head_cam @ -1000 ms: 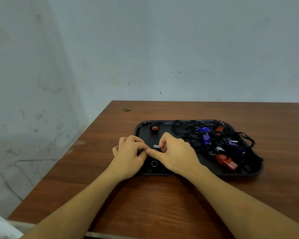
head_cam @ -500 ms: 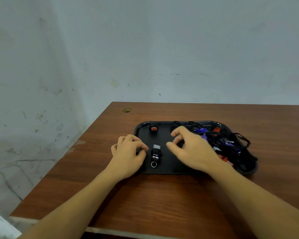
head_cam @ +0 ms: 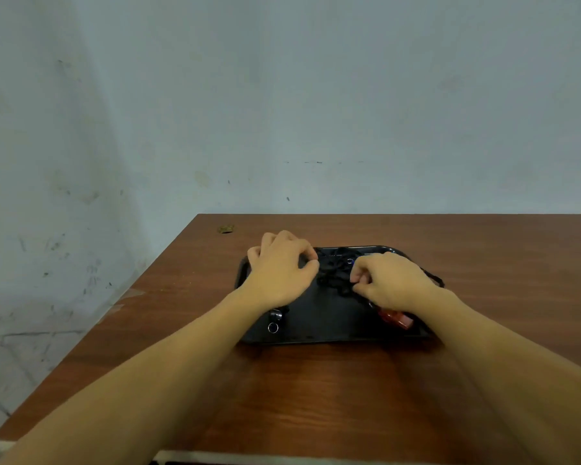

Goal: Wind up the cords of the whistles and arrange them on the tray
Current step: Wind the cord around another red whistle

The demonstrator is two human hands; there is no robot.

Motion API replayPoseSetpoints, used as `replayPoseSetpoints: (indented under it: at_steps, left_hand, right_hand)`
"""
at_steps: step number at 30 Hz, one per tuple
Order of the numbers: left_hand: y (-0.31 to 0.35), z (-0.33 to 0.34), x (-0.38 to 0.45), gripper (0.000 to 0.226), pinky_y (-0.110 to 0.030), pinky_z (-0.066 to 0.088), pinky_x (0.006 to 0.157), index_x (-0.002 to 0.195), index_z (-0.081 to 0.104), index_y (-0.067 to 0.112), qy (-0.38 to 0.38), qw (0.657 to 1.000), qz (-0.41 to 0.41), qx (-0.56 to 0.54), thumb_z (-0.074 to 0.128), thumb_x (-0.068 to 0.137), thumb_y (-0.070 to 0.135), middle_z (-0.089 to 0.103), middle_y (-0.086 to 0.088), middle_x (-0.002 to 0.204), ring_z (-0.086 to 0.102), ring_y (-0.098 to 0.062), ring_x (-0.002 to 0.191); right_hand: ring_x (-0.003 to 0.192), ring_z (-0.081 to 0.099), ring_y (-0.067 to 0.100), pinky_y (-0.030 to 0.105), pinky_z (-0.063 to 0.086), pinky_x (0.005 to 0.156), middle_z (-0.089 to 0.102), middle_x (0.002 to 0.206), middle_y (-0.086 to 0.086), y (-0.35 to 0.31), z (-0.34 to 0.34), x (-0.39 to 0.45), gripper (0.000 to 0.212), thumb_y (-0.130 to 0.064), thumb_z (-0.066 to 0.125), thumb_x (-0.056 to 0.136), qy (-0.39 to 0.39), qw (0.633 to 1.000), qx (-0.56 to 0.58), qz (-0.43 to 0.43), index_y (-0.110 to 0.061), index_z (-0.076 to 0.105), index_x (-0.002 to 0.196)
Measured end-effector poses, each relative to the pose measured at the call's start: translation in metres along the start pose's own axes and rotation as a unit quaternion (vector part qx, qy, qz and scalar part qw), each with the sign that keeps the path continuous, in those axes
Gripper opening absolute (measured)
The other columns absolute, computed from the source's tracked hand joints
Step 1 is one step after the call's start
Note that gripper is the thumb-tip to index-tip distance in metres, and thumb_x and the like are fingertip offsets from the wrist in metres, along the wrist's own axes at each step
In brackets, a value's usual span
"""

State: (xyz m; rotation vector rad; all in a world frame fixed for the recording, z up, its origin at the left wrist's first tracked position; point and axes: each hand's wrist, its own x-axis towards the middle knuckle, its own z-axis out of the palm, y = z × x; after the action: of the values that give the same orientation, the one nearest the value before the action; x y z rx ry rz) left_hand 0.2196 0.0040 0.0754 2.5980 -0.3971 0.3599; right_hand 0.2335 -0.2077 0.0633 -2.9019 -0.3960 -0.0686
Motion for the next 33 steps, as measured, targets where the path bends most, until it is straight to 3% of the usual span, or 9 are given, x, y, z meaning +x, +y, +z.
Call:
replayPoseSetpoints:
  at_steps: [3,6,9,13,18,22,26,29,33]
  left_hand:
    - [0.022,-0.005,0.014,0.023,-0.04,0.038,0.101,0.116,0.065,0.025,-0.019,0.998,0.041,-0.038,0.056,0.095,0.031,0.058,0.002,0.125,0.043,-0.021,0.123]
    - [0.044,-0.016,0.028,0.035,-0.028,0.051,0.083,0.122,0.06,0.018,-0.049,0.985,0.037,-0.162,0.067,0.089,0.024,0.064,0.002,0.11,0.063,-0.016,0.099]
    - [0.064,-0.028,0.039,0.035,-0.024,0.046,0.06,0.117,0.061,0.017,-0.022,0.973,0.029,-0.227,0.073,0.084,0.018,0.069,-0.002,0.095,0.065,-0.016,0.074]
    - [0.081,-0.04,0.044,0.03,-0.025,0.044,0.057,0.112,0.063,0.013,0.003,0.954,0.022,-0.3,0.074,0.084,0.016,0.074,-0.012,0.082,0.06,-0.013,0.057]
    - [0.088,-0.038,0.044,0.036,-0.031,0.051,0.08,0.116,0.059,0.014,0.009,0.968,0.029,-0.249,0.075,0.083,0.018,0.075,-0.003,0.089,0.068,-0.015,0.085]
    - [0.084,-0.042,0.045,0.011,-0.029,0.052,0.071,0.096,0.069,0.012,0.009,0.962,0.021,-0.272,0.061,0.09,0.008,0.074,-0.003,0.082,0.069,-0.011,0.076]
    - [0.09,-0.054,0.044,0.024,-0.038,0.058,0.082,0.111,0.063,0.017,-0.032,0.95,0.003,-0.309,0.066,0.092,0.031,0.07,-0.001,0.106,0.069,-0.017,0.099]
    - [0.096,-0.047,0.043,0.044,-0.03,0.053,0.079,0.128,0.055,0.02,-0.041,0.956,0.019,-0.289,0.069,0.09,0.037,0.064,0.002,0.114,0.069,-0.017,0.096]
    - [0.096,-0.036,0.031,0.016,-0.037,0.058,0.077,0.108,0.066,0.012,0.042,0.944,0.03,-0.327,0.058,0.098,0.022,0.071,-0.003,0.094,0.07,-0.015,0.081]
  right_hand:
    - [0.083,0.067,0.01,0.028,0.051,0.076,0.07,0.085,-0.012,-0.003,-0.029,0.001,0.007,-0.027,0.074,0.087,0.076,0.981,0.176,0.018,-0.03,0.068,0.087]
    - [0.073,0.066,0.01,0.024,0.049,0.072,0.074,0.084,0.003,-0.013,-0.065,0.0,0.009,-0.02,0.079,0.083,0.126,0.944,0.305,0.005,-0.019,0.073,0.09]
    - [0.068,0.064,0.0,0.012,0.044,0.064,0.074,0.085,0.0,-0.02,-0.094,-0.005,0.015,-0.022,0.08,0.084,0.15,0.92,0.362,-0.01,-0.018,0.074,0.097]
    - [0.08,0.07,0.005,0.018,0.047,0.064,0.076,0.091,0.0,-0.023,-0.117,-0.01,0.021,-0.024,0.077,0.087,0.191,0.879,0.438,0.001,-0.018,0.071,0.106]
    - [0.076,0.07,0.011,0.023,0.053,0.064,0.075,0.096,0.007,-0.033,-0.134,-0.008,0.023,-0.016,0.073,0.09,0.234,0.8,0.552,0.019,-0.013,0.068,0.112]
    - [0.065,0.066,0.014,0.021,0.055,0.062,0.07,0.091,0.011,-0.036,-0.146,-0.007,0.021,-0.007,0.071,0.091,0.279,0.726,0.627,0.04,-0.007,0.065,0.111]
    - [0.06,0.065,0.015,0.024,0.061,0.069,0.067,0.093,0.012,-0.034,-0.153,-0.008,0.023,0.0,0.066,0.092,0.292,0.65,0.699,0.062,-0.001,0.061,0.114]
    - [0.068,0.066,0.017,0.022,0.06,0.066,0.064,0.096,0.014,-0.042,-0.15,-0.008,0.023,0.002,0.063,0.094,0.258,0.597,0.758,0.057,0.0,0.058,0.116]
    - [0.075,0.067,0.018,0.021,0.059,0.065,0.064,0.096,0.015,-0.049,-0.145,-0.01,0.023,0.004,0.061,0.094,0.246,0.569,0.783,0.046,0.0,0.06,0.117]
